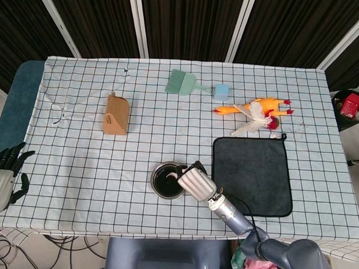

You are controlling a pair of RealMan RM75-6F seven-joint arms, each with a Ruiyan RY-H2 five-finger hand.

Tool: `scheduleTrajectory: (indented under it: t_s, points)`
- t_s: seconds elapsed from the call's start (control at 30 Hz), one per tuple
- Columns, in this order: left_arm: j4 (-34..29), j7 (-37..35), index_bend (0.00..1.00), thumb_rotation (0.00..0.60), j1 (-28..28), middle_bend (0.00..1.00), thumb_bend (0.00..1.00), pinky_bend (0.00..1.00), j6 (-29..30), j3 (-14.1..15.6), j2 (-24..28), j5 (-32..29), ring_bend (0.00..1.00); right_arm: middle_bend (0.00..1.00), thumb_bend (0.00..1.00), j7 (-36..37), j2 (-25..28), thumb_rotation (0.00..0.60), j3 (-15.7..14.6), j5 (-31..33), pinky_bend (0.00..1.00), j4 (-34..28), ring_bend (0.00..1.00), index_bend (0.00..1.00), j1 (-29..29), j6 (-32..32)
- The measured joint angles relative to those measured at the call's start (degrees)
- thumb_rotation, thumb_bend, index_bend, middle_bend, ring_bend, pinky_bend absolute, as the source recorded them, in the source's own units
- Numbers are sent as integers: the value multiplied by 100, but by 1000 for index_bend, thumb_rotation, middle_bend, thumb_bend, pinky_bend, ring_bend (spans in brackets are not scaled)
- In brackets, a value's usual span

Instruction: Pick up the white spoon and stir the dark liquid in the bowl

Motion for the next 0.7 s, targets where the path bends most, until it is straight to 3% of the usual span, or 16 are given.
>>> scheduleTrajectory:
  t_s: [0.7]
  points:
    - [-5,25,168,600,2,0,727,0,16,11,-6,31,0,996,393,-392,439,600,-285,-163,1000,-854,1000,794,-331,143]
